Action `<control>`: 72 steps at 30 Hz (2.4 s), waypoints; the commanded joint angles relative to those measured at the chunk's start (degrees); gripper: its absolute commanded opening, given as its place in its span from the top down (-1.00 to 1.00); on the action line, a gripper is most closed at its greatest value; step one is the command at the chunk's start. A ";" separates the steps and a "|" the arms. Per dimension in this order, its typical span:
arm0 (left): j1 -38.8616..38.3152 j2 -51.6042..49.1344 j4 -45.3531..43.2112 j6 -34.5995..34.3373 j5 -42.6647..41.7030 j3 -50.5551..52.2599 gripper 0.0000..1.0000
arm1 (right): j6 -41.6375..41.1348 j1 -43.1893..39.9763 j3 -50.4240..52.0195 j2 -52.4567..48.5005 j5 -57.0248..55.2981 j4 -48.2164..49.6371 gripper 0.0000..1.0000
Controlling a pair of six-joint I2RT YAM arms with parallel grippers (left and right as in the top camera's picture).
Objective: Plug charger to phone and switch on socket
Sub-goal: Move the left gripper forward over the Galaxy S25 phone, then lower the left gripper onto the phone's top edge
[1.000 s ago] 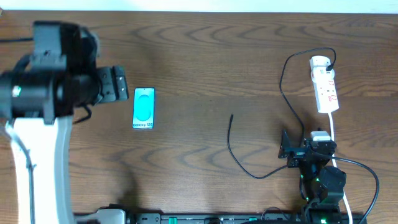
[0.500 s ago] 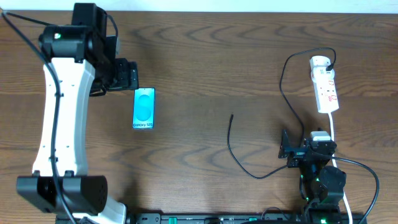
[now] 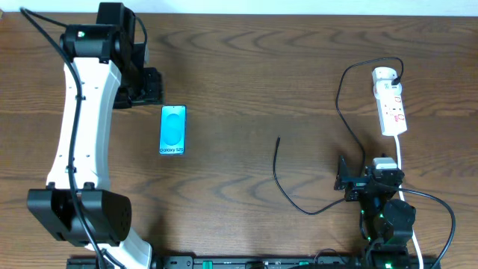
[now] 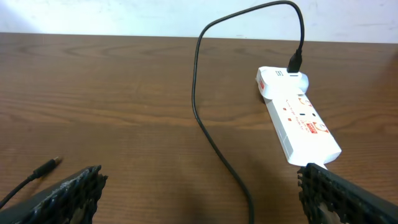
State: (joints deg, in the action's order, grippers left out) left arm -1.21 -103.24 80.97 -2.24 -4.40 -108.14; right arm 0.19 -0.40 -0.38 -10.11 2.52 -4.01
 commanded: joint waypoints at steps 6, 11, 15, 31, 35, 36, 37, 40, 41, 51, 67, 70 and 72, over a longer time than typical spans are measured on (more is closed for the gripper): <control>0.22 -0.59 -0.63 0.76 -0.33 -0.81 -0.99 | -0.81 0.87 0.07 0.09 -0.50 -0.24 -0.98; 0.22 -0.59 -3.32 0.76 -0.33 0.79 -0.99 | -0.81 0.87 0.07 0.09 -0.50 -0.24 -0.98; 0.22 -0.61 -5.66 0.76 -0.33 3.54 -0.99 | -0.81 0.87 0.07 0.09 -0.50 -0.24 -0.98; 0.22 -0.61 -17.40 0.70 -0.63 19.08 -0.98 | -0.81 0.87 0.07 0.09 -0.50 -0.24 -0.98; 0.22 -0.61 -20.85 0.72 -0.61 22.67 -0.98 | -0.81 0.87 0.07 0.09 -0.50 -0.24 -0.98; 0.22 -0.61 -21.51 0.72 -0.61 23.28 -0.98 | -0.81 0.87 0.07 0.09 -0.50 -0.26 -0.99; 0.22 -0.61 -22.29 0.70 -0.61 23.96 -0.98 | -0.81 0.87 0.07 0.09 -0.50 -0.26 -0.98; 0.22 -0.61 -24.17 0.70 -0.63 25.27 -0.98 | -0.81 0.87 0.07 0.09 -0.50 -0.24 -0.99; 0.22 -0.61 -24.83 0.72 -0.76 25.70 -0.98 | -0.81 0.87 0.07 0.09 -0.50 -0.24 -0.99; 0.11 -1.25 -28.44 0.74 -0.72 28.11 -0.96 | -0.81 0.87 0.07 0.09 -0.50 -0.24 -0.98; 0.09 -8.66 -30.71 0.72 -1.46 28.09 -0.96 | -0.81 0.87 0.07 0.09 -0.50 -0.24 -0.99; -0.28 -8.74 -31.45 0.74 -1.62 28.09 -0.96 | -0.81 0.87 0.07 0.09 -0.50 -0.24 -0.99; -0.85 -8.74 -32.24 0.74 -1.62 28.09 -0.96 | -0.81 0.87 0.07 0.09 -0.50 -0.24 -0.99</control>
State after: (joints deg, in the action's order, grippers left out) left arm -1.41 -111.48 49.19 -1.63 -5.56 -80.31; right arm 0.19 -0.40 -0.38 -10.11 2.50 -4.01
